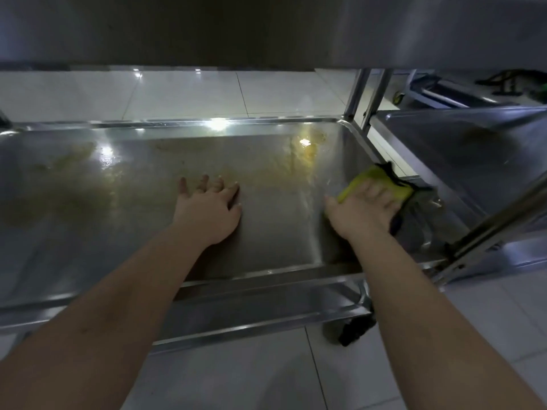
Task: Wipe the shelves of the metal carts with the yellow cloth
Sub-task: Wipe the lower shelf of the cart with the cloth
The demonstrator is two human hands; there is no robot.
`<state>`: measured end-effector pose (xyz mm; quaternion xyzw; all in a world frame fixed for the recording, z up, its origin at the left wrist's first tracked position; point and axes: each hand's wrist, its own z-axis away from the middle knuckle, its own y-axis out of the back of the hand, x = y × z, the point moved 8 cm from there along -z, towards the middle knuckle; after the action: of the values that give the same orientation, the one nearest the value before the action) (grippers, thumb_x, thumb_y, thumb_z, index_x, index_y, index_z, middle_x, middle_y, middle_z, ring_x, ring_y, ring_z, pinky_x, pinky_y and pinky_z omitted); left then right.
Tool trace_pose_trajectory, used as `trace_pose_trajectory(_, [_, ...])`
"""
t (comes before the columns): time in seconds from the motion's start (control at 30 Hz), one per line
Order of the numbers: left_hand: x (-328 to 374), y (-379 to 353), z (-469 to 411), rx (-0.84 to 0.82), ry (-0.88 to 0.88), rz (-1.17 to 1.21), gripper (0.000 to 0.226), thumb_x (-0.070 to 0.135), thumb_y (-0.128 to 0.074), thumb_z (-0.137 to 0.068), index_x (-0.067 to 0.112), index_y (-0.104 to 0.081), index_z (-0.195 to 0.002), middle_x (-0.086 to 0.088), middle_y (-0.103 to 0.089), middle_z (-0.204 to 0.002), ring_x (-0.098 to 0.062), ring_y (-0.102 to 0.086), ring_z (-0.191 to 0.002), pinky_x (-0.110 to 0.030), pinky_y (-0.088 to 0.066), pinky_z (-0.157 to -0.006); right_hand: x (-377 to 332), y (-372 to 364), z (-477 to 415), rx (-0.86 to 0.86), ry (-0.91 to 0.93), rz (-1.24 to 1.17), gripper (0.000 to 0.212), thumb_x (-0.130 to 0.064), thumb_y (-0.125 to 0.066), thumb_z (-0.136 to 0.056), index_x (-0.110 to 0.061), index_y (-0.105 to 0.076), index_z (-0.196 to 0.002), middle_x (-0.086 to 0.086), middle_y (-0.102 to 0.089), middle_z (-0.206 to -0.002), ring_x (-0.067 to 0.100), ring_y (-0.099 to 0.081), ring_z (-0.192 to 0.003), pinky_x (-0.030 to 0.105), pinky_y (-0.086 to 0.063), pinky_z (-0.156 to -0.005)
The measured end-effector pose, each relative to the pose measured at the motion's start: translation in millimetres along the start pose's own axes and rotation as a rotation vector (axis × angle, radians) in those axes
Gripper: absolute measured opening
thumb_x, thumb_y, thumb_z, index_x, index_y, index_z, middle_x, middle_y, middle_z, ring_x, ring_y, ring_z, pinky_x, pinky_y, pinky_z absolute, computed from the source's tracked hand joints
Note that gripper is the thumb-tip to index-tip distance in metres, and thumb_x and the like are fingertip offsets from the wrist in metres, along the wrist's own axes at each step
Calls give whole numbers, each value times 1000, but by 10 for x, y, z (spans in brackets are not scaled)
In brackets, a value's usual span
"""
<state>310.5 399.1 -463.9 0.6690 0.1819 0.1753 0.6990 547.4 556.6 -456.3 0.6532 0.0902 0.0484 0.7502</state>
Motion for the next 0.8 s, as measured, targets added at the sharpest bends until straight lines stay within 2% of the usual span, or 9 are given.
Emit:
trace_pose_trajectory(0.13, [6, 14, 29, 29, 1, 13, 54, 48, -21, -99, 38, -15, -152, 1, -14, -162, -26, -7, -149, -58, 6, -115, -1159, -80, 496, 111, 549, 55, 76, -59, -15, -98, -9, -6, -155, 13, -4, -163, 31, -3, -149, 52, 4, -118])
trace_pose_trajectory(0.2, [-12, -10, 43, 33, 3, 12, 54, 49, -19, -99, 39, -11, -152, 2, -12, -162, -26, -7, -149, -58, 6, -114, -1440, -156, 654, 62, 686, 74, 73, -57, -18, -98, -16, -3, -156, 7, 0, -163, 29, 3, -149, 53, 8, -116])
trace_pose_trajectory(0.33, [-44, -28, 36, 30, -2, 67, 55, 52, -18, -99, 42, -10, -152, 4, -11, -162, -27, -11, -148, -57, 5, -114, -1091, -116, 319, -35, 621, 24, 66, -52, -24, -98, -35, 6, -154, -4, 8, -163, 31, 8, -149, 58, 1, -117])
trace_pose_trajectory(0.47, [-51, -35, 3, 29, -18, 123, 55, 55, -21, -98, 44, -13, -151, 5, -12, -162, -26, -14, -148, -48, -7, -117, 164, 84, -405, -73, 249, -61, 55, -51, -22, -99, -50, -2, -150, -7, 5, -163, 30, 8, -149, 65, 0, -113])
trace_pose_trajectory(0.57, [-78, -7, -20, 57, -21, 144, 55, 60, -24, -96, 48, -18, -149, 10, -17, -160, -22, -16, -147, -42, -22, -114, 788, 183, -616, -34, 61, -117, 53, -57, -17, -96, -50, -10, -149, -9, 0, -163, 28, 8, -148, 66, -3, -111])
trace_pose_trajectory(0.67, [-116, -12, -28, 49, -16, 160, 55, 61, -26, -95, 50, -19, -148, 11, -19, -160, -22, -16, -147, -42, -22, -114, 360, 111, -541, 9, 99, -12, 55, -52, -22, -95, -43, -16, -149, -7, -5, -163, 32, 4, -148, 70, 2, -109])
trace_pose_trajectory(0.8, [-129, -42, -1, 63, -18, 162, 53, 58, -26, -96, 49, -20, -148, 11, -17, -160, -21, -15, -147, -39, -16, -116, -1083, -89, 24, 52, 468, -23, 56, -57, -23, -96, -43, -18, -150, -9, -6, -163, 27, -2, -149, 65, -4, -112])
